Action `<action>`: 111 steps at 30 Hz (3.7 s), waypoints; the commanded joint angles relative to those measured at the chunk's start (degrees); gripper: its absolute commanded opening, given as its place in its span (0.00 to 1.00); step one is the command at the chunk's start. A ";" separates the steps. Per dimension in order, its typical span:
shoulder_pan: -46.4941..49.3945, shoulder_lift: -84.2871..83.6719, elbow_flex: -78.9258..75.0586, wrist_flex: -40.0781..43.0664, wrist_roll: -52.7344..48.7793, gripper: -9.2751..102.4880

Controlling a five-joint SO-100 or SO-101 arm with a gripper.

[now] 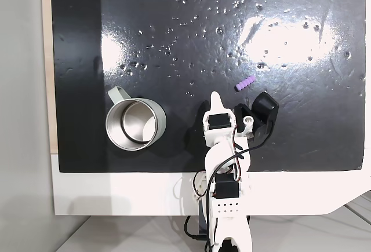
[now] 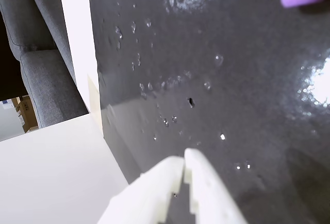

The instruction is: Grasp a pengrip and put it in the cup.

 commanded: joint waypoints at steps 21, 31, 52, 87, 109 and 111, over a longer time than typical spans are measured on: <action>1.85 0.70 -0.18 -0.26 2.81 0.08; 3.08 0.35 -7.12 10.02 -6.24 0.08; 14.50 -80.33 -58.54 12.57 -25.05 0.20; 15.73 -100.28 -65.92 17.05 -38.23 0.08; -16.35 -63.90 -68.29 32.08 -18.46 0.08; -20.30 -65.74 -71.37 33.57 -15.21 0.08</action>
